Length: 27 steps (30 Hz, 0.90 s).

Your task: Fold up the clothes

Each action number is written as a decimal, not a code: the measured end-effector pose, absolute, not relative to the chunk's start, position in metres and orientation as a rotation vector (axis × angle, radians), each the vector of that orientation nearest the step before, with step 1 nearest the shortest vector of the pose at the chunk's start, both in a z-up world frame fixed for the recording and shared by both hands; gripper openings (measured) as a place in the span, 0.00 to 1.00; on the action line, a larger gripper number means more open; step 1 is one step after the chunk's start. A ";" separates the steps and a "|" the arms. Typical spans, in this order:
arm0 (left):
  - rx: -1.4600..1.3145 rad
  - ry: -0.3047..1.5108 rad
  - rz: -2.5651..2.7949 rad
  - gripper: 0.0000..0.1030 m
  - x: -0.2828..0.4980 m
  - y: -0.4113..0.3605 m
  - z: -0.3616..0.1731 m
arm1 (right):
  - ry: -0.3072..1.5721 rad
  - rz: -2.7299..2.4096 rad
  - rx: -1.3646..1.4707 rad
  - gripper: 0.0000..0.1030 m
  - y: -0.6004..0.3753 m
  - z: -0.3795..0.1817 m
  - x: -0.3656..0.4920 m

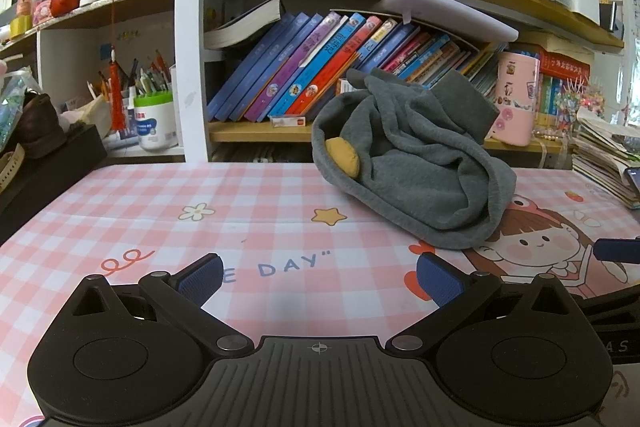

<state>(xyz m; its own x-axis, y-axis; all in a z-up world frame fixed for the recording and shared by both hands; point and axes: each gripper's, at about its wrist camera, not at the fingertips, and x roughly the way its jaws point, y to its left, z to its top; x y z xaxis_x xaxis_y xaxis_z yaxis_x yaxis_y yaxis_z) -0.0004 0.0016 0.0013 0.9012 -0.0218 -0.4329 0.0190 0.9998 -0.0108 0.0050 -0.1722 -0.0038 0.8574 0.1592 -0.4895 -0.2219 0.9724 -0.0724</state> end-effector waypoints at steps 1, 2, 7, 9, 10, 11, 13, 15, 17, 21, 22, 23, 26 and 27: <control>-0.008 0.448 -0.022 1.00 0.000 0.002 0.001 | 0.502 0.201 -0.128 1.00 -0.172 -0.004 0.005; -0.009 0.449 -0.022 1.00 0.000 0.002 0.001 | 0.502 0.201 -0.128 1.00 -0.172 -0.004 0.005; -0.013 0.450 -0.026 1.00 0.000 0.003 0.001 | 0.515 0.208 -0.127 1.00 -0.172 -0.005 0.007; -0.012 0.450 -0.030 1.00 0.001 0.003 0.001 | 0.521 0.220 -0.131 1.00 -0.170 -0.006 0.007; -0.014 0.450 -0.036 1.00 0.001 0.003 0.001 | 0.523 0.225 -0.134 1.00 -0.170 -0.006 0.008; -0.016 0.449 -0.042 1.00 0.001 0.003 0.001 | 0.522 0.229 -0.139 1.00 -0.169 -0.006 0.007; -0.015 0.445 -0.054 1.00 0.000 0.002 0.002 | 0.517 0.232 -0.149 1.00 -0.167 -0.006 0.006; -0.014 0.438 -0.062 1.00 -0.002 0.002 0.002 | 0.513 0.232 -0.156 1.00 -0.166 -0.006 0.005; -0.021 0.418 -0.068 1.00 -0.004 0.003 0.003 | 0.507 0.232 -0.150 1.00 -0.167 -0.005 0.005; -0.043 0.377 -0.079 1.00 -0.009 0.006 0.008 | 0.504 0.253 -0.112 1.00 -0.173 -0.004 0.005; -0.046 0.372 -0.083 1.00 -0.010 0.006 0.008 | 0.502 0.260 -0.105 1.00 -0.174 -0.003 0.005; -0.046 0.370 -0.087 1.00 -0.010 0.006 0.009 | 0.498 0.262 -0.101 1.00 -0.175 -0.003 0.005; -0.042 0.368 -0.101 1.00 -0.010 0.005 0.009 | 0.487 0.270 -0.097 1.00 -0.175 -0.002 0.003; -0.041 0.366 -0.106 1.00 -0.011 0.004 0.009 | 0.486 0.274 -0.098 1.00 -0.175 -0.002 0.003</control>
<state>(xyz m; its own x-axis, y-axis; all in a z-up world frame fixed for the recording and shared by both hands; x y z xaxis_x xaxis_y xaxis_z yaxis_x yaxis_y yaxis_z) -0.0109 0.0043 0.0094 0.9284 -0.1113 -0.3546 0.0964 0.9936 -0.0594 0.0027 -0.1748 -0.0019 0.8485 0.2364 -0.4734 -0.2828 0.9588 -0.0281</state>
